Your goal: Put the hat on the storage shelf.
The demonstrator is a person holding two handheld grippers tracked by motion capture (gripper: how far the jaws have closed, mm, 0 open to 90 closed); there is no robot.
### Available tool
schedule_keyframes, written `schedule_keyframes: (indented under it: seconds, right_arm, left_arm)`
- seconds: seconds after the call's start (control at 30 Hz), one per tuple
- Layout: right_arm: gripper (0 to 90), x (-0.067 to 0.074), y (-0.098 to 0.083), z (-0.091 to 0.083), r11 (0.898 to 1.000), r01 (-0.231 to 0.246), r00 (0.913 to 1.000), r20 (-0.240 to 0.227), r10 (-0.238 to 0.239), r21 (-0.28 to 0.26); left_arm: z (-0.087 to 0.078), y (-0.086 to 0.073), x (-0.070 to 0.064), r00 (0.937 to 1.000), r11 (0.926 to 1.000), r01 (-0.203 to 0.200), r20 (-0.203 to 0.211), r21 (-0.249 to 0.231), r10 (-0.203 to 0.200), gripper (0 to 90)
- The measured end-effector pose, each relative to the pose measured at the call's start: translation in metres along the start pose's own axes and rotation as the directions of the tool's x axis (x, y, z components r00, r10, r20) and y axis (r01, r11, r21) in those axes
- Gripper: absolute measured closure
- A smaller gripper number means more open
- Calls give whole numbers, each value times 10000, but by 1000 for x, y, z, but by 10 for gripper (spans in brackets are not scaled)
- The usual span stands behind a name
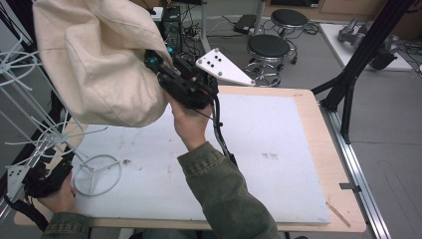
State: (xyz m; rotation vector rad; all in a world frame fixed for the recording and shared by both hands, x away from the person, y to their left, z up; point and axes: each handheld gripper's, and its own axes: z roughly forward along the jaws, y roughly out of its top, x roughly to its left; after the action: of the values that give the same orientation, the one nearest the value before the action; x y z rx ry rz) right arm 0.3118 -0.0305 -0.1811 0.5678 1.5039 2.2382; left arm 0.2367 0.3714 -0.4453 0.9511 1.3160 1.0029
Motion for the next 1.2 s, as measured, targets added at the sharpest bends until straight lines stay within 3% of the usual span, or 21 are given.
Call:
schedule_keyframes:
  seconds: [0.3,0.6,0.93,1.2]
  right_arm:
    - [739,4,-15,8,9997,-12,9995,-307,19,237]
    - [732,3,-54,3,9975,165,9975,-696,-117,690]
    - [721,-11,-86,-2,9883,-64,9987,-487,140,1524]
    - [720,-13,-91,-3,9895,-161,9990,-390,219,1438]
  left_arm:
    - [1,0,0,10000,10000,-4,5,-8,4,306]
    - [0,0,2,10000,10000,-6,-27,-10,6,306]
    - [0,0,1,10000,10000,5,-17,-21,-5,306]
    - [0,0,2,10000,10000,14,-19,-9,-14,307]
